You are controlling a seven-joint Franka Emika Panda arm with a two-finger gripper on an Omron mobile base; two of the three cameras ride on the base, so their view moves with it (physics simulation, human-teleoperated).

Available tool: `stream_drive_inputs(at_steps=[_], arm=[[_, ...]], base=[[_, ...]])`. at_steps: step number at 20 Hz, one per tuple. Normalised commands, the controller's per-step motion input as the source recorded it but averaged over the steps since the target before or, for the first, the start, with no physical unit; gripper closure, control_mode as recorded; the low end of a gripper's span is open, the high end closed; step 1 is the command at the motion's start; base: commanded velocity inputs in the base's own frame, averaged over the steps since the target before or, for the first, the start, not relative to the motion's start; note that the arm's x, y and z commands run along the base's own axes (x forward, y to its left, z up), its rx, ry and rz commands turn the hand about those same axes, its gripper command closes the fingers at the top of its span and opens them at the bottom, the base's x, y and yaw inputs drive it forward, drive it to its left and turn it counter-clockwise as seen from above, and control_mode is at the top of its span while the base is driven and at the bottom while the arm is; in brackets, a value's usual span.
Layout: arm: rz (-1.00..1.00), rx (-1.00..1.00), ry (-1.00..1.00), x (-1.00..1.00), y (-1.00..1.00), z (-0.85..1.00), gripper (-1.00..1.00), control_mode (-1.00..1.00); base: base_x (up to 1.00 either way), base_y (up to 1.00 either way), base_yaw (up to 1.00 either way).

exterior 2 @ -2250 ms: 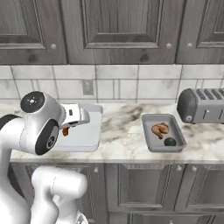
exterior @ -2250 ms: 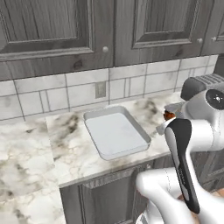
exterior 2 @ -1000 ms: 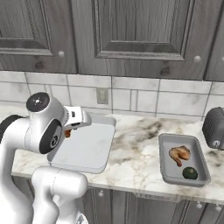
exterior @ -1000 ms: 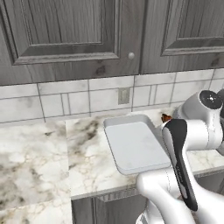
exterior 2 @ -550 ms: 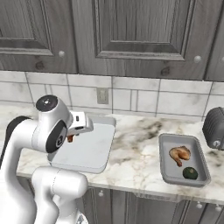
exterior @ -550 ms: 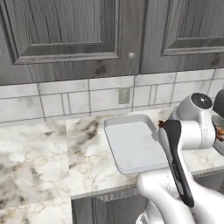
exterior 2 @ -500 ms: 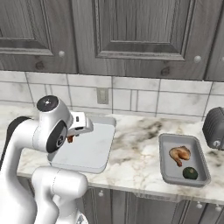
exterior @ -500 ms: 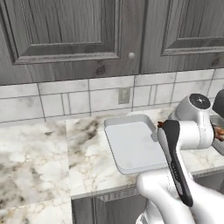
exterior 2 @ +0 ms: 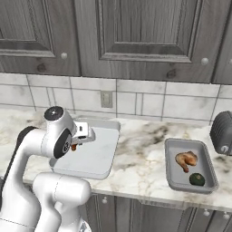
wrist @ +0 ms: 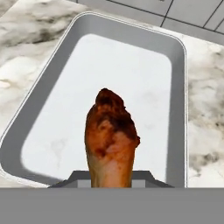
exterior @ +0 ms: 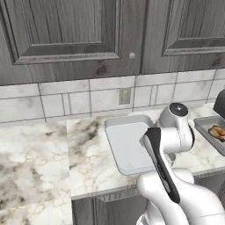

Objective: Place one squash and one chicken drumstick in each tupperware on the nearby counter, to pack two identical lunches.

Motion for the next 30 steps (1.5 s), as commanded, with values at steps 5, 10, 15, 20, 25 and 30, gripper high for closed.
stream_drive_inputs(at_steps=[5, 10, 15, 20, 25, 30], arm=[[-0.03, 0.00, 0.00, 0.66, 0.01, -0.56, 1.00, -1.00], [-0.02, 0.00, 0.00, 0.62, 0.00, -0.46, 1.00, -1.00], [-0.02, 0.00, 0.00, 0.41, 0.00, -0.51, 1.00, -1.00], [-0.02, 0.00, 0.00, 0.25, 0.00, -0.63, 1.00, -1.00], [-0.02, 0.00, 0.00, 0.12, 0.00, -0.69, 1.00, -1.00], [-0.02, 0.00, 0.00, 0.16, 0.00, -0.65, 1.00, -1.00]], base=[[0.00, 0.00, 0.00], [0.00, 0.00, 0.00], [0.00, 0.00, 0.00], [0.00, 0.00, 0.00], [0.00, 0.00, 0.00], [0.00, 0.00, 0.00]])
